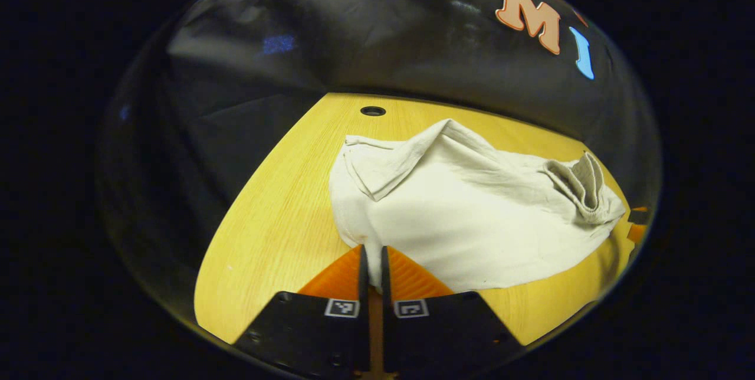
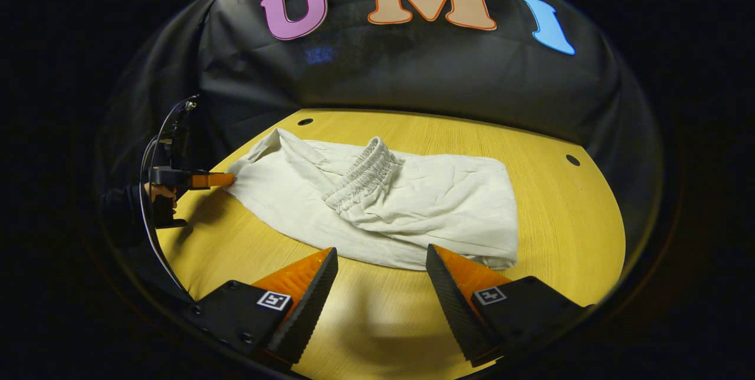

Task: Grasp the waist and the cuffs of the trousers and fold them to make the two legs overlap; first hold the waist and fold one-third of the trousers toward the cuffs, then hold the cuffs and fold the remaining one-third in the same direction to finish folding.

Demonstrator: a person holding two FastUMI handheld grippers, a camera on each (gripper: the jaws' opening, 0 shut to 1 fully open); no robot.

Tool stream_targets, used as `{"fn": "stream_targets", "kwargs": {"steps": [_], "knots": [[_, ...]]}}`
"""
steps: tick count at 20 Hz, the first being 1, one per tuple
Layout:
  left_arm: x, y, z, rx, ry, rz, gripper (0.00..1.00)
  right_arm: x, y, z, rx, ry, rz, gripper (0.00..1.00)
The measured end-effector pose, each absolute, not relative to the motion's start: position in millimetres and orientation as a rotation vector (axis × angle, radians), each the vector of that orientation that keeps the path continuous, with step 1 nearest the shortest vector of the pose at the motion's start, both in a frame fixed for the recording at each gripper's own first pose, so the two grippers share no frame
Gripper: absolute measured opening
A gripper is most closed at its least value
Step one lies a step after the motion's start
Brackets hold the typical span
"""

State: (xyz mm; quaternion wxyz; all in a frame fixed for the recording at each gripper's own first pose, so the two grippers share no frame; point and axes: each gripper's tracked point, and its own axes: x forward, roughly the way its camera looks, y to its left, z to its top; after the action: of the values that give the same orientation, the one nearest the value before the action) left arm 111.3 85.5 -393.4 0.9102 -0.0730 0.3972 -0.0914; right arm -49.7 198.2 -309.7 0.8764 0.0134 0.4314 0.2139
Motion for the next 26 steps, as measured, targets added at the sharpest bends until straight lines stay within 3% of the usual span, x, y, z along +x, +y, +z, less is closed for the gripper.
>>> {"fn": "stream_targets", "kwargs": {"steps": [1, 2, 5, 6, 7, 9, 26], "knots": [[113.8, 84.8, -393.8, -0.175, 0.809, -0.167, 0.04, -48.6, 196.5, -309.8, 0.031, 0.9, 0.448, 0.92], [115.3, 83.6, -394.0, -0.201, 0.816, -0.152, 0.0, -47.3, 193.8, -308.9, 0.036, 0.897, 0.45, 0.97], [112.1, 80.9, -389.0, -0.312, 0.895, -0.106, 0.0, -43.4, 181.3, -303.1, 0.037, 0.886, 0.449, 0.92], [116.5, 77.8, -381.6, -0.357, 0.893, -0.093, 0.0, -41.7, 175.9, -299.6, 0.04, 0.88, 0.447, 0.97], [120.6, 73.6, -371.9, -0.396, 0.876, -0.085, 0.0, -40.2, 169.1, -298.3, 0.046, 0.872, 0.443, 0.92], [134.2, 60.9, -346.6, -0.447, 0.812, -0.092, 0.0, -38.5, 156.1, -294.2, 0.061, 0.865, 0.435, 0.96], [173.2, -134.7, -178.0, -0.428, 0.586, -0.404, 0.0, -44.7, 35.4, -277.9, 0.164, 0.819, 0.337, 0.96]]}}
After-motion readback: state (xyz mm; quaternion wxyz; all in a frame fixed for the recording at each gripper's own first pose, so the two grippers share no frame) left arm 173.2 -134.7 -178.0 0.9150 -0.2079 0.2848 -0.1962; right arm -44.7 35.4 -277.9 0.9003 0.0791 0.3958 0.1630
